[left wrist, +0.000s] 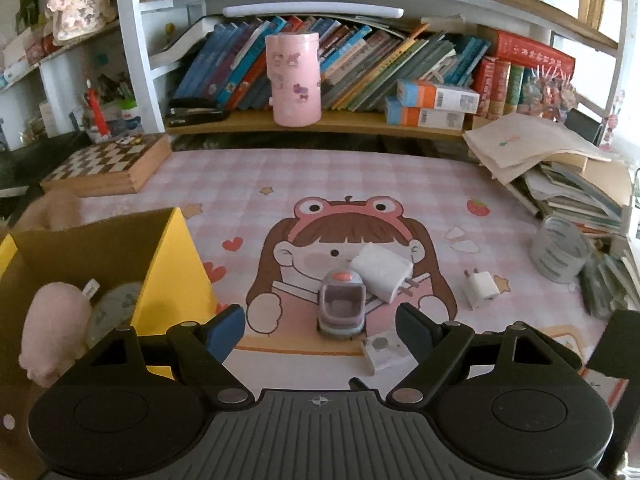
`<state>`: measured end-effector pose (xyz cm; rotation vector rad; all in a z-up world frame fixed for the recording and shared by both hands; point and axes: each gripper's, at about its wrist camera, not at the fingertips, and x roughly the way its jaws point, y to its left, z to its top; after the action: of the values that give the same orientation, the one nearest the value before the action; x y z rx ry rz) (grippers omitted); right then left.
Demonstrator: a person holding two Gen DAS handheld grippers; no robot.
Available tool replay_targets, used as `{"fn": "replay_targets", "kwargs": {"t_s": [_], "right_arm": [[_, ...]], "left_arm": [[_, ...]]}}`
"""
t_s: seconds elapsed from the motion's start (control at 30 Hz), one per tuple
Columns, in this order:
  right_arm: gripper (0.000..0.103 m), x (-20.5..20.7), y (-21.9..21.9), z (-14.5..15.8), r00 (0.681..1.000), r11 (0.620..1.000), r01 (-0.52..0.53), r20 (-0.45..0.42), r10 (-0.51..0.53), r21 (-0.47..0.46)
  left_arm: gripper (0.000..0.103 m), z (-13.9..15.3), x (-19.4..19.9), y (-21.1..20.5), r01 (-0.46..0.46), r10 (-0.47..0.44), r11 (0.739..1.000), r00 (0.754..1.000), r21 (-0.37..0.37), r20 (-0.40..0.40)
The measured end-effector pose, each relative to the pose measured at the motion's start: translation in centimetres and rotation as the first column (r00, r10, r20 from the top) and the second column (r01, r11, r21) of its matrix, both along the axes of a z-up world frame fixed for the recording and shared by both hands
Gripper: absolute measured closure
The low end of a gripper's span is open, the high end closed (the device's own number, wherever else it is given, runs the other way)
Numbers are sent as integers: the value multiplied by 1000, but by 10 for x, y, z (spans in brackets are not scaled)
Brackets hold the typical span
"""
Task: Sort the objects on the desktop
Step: 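Grasp the grey-purple device with the left tool while the right tool grasps the white medicine box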
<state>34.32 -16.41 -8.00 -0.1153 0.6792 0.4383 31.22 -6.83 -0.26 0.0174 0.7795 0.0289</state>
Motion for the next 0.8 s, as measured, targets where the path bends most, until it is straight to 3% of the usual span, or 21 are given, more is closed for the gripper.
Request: {"fn": "replay_targets", "kwargs": {"t_s": [0.23, 0.3, 0.4, 0.8], "right_arm": [[27, 9, 2, -7, 1000, 1000, 8, -13, -7, 10], [50, 10, 0, -7, 1000, 1000, 6, 5, -6, 2], [50, 9, -7, -6, 1000, 1000, -19, 4, 19, 6], [50, -14, -55, 8, 999, 999, 49, -16, -49, -19]], "left_arm": [[18, 0, 8, 0, -8, 8, 1000, 1000, 8, -10], [18, -1, 10, 0, -7, 7, 1000, 1000, 8, -15], [18, -4, 16, -3, -2, 2, 1000, 1000, -1, -25], [24, -36, 53, -23, 56, -53, 998, 996, 26, -74]]}}
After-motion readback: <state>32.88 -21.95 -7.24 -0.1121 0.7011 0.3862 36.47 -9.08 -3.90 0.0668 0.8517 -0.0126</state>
